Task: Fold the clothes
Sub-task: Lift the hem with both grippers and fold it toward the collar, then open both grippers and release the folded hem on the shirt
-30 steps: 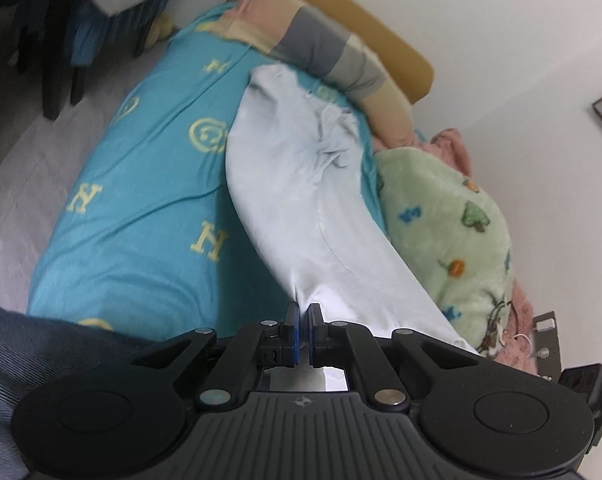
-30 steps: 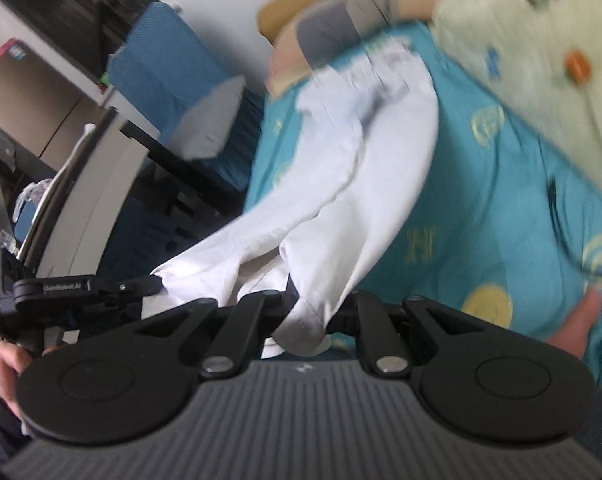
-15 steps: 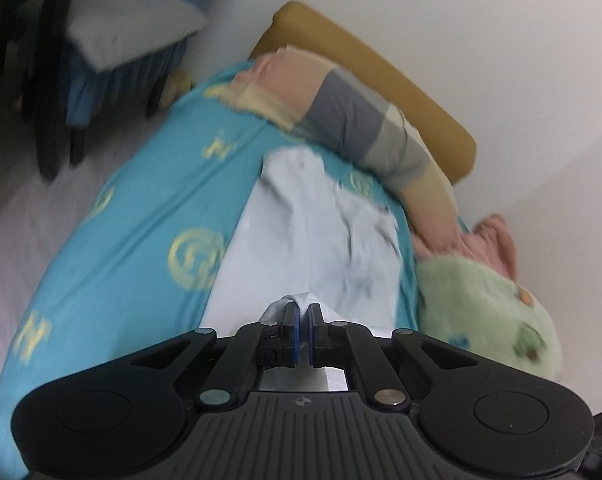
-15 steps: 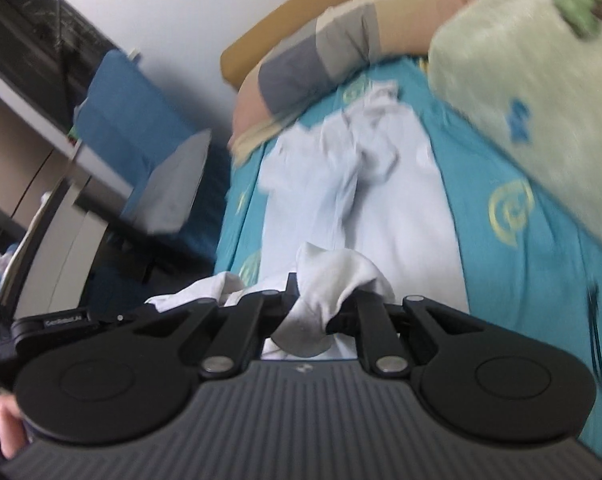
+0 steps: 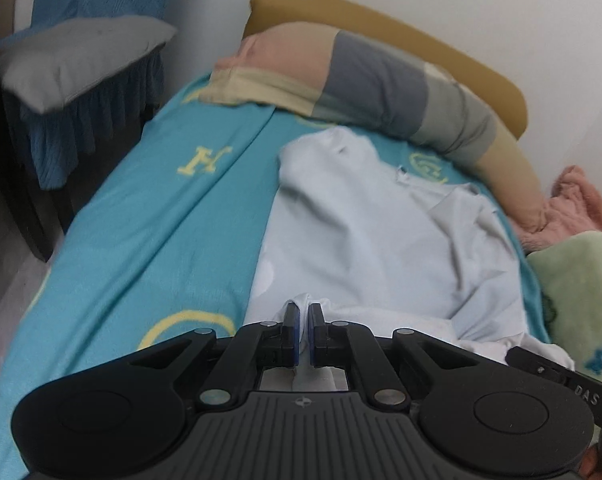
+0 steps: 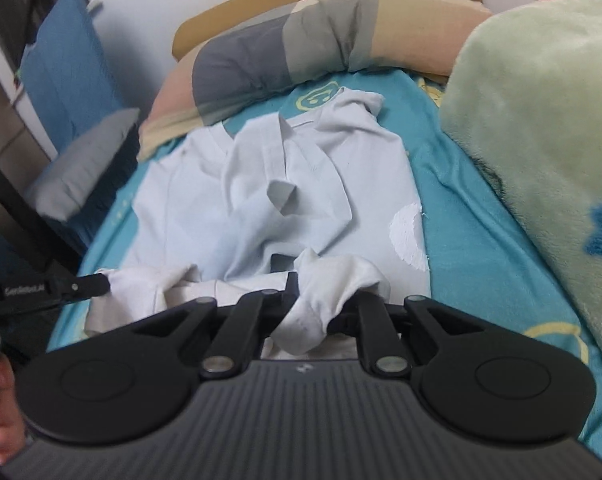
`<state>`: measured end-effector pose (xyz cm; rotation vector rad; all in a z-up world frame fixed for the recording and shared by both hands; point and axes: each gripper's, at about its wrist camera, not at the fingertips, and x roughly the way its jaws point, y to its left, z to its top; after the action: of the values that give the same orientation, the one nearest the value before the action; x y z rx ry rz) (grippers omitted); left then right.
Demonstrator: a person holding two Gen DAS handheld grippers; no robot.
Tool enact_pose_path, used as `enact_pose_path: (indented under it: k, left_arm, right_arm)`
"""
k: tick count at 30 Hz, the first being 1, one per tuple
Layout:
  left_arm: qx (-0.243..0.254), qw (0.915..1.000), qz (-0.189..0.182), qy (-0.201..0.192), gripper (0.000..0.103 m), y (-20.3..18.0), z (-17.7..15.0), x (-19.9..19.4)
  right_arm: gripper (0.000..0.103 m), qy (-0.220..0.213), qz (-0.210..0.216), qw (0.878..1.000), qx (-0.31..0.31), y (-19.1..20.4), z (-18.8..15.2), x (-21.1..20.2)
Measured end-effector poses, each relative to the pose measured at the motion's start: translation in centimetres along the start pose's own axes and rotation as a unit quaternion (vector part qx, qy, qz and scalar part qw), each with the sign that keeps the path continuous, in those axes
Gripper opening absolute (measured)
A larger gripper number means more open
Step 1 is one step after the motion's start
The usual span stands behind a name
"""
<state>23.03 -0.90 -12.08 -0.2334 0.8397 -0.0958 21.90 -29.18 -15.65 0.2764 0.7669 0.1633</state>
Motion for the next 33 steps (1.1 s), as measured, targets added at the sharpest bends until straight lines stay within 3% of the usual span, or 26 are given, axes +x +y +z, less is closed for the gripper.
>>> enact_pose_path:
  k: [3, 5, 6, 8, 9, 10, 11, 15, 17, 29, 33]
  left_arm:
    - [0.002, 1.0000, 0.003, 0.005, 0.006, 0.3, -0.4, 0.8]
    - [0.017, 0.9998, 0.006, -0.011, 0.013, -0.3, -0.4, -0.4]
    - [0.022, 0.9996, 0.008, -0.018, 0.016, -0.5, -0.5, -1.1]
    - [0.027, 0.9993, 0.000, -0.026, 0.040, -0.5, -0.9, -2.7]
    - [0.030, 0.9991, -0.003, -0.030, 0.042, -0.6, -1.1, -3.5]
    - [0.034, 0.9988, -0.006, -0.035, 0.047, -0.6, -1.4, -4.3]
    - [0.043, 0.9983, -0.003, -0.041, 0.054, -0.8, -1.7, -5.2]
    - [0.064, 0.9959, -0.006, -0.064, 0.068, -1.3, -2.6, -8.9]
    - [0.070, 0.9941, -0.010, -0.082, 0.080, -1.4, -3.2, -10.9]
    - [0.089, 0.9870, -0.036, -0.128, 0.087, -1.7, -8.0, -19.9]
    - [0.112, 0.9801, -0.032, -0.161, 0.089, -2.3, -9.3, -22.1]
  right_arm:
    - [0.015, -0.011, -0.013, 1.000, -0.026, 0.9, -0.5, -0.2]
    - [0.019, -0.014, -0.019, 0.999, -0.034, 1.4, -0.5, -0.6]
    - [0.029, -0.014, -0.019, 0.999, -0.033, 1.6, -0.4, -1.0]
    - [0.051, -0.020, -0.017, 0.999, -0.025, 1.8, -0.3, -2.1]
    - [0.067, -0.027, -0.017, 0.999, -0.024, 1.9, -0.4, -2.9]
    - [0.076, -0.035, -0.018, 0.999, -0.028, 2.2, -0.5, -3.9]
    - [0.079, -0.042, -0.019, 0.998, -0.032, 2.5, -0.6, -4.8]
    - [0.081, -0.065, -0.018, 0.997, -0.039, 3.5, -1.2, -8.3]
    - [0.081, -0.071, -0.013, 0.997, -0.035, 4.0, -1.6, -10.1]
    - [0.081, -0.125, -0.006, 0.991, -0.042, 6.9, -5.2, -19.4]
    - [0.081, -0.146, -0.013, 0.988, -0.050, 7.1, -5.9, -21.5]
